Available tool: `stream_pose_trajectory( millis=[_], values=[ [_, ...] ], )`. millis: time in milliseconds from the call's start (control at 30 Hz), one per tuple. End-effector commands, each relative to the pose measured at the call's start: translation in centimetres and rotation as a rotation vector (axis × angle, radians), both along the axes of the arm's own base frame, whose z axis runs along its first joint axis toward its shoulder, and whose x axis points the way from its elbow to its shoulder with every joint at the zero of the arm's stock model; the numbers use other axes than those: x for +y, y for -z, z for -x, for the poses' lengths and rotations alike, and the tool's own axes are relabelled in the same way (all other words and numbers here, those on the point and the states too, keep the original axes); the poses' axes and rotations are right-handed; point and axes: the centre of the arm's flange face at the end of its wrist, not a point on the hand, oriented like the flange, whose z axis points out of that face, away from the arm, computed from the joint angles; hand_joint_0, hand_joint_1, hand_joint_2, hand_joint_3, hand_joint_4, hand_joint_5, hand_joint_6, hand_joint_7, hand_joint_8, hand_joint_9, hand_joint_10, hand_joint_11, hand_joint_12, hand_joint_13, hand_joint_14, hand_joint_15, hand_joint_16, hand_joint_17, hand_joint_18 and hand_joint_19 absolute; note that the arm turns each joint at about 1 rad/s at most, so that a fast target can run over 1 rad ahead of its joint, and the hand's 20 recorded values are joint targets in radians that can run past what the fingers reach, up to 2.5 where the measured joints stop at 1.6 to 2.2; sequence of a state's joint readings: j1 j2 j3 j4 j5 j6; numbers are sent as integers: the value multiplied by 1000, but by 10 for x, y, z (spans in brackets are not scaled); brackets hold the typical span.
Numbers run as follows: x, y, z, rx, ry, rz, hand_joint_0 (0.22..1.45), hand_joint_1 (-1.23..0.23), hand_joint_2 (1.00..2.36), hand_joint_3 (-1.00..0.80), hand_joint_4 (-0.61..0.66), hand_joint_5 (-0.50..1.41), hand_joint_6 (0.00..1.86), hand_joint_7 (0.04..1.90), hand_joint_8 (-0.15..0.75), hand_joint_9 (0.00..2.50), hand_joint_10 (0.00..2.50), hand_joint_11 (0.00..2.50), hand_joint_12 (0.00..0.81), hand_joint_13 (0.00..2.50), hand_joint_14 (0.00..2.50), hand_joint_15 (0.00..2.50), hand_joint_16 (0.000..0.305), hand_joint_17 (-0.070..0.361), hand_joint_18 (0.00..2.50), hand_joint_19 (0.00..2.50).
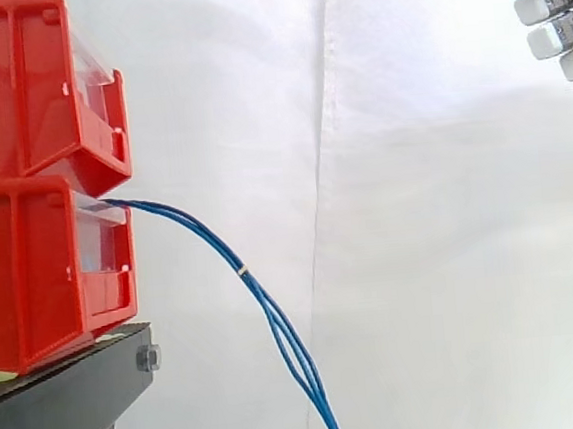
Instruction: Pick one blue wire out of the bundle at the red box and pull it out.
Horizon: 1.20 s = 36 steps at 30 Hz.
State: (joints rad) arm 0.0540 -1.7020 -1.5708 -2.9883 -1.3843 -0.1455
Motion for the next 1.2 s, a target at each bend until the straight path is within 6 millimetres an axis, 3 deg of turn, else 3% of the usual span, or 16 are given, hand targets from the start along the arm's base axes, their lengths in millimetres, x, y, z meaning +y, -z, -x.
stream_pose_trajectory(
  millis=[0, 600, 733, 767, 867, 1167],
  values=[
    [1, 0, 0, 0, 21, 3, 486, -524, 1000, -500, 271, -182, 502, 776, 260, 372, 0, 0, 402, 349, 3, 75, 66, 148, 250, 246],
    [14, 0, -4, 0, 7, 2, 488, -529, 1000, -500, 277, -179, 502, 786, 264, 391, 0, 0, 402, 353, 3, 75, 65, 147, 252, 257],
    [15, 21, -14, 38, 15, -3, 490, -556, 1000, -500, 281, -177, 503, 791, 264, 397, 0, 0, 401, 357, 3, 80, 65, 147, 259, 255],
    [17, 45, -23, 81, 12, -1, 492, -572, 1000, -500, 280, -176, 503, 793, 264, 400, 0, 0, 399, 357, 3, 74, 65, 146, 261, 256],
    [19, 68, -33, 119, -8, 4, 493, -645, 1000, -500, 287, -171, 503, 808, 263, 404, 0, 0, 397, 357, 3, 75, 65, 145, 262, 256],
    [23, 112, -66, 72, -10, 3, 438, -720, 1000, -500, 313, -159, 503, 834, 279, 416, 0, 0, 416, 341, 2, 69, 68, 152, 270, 241]
  ],
)
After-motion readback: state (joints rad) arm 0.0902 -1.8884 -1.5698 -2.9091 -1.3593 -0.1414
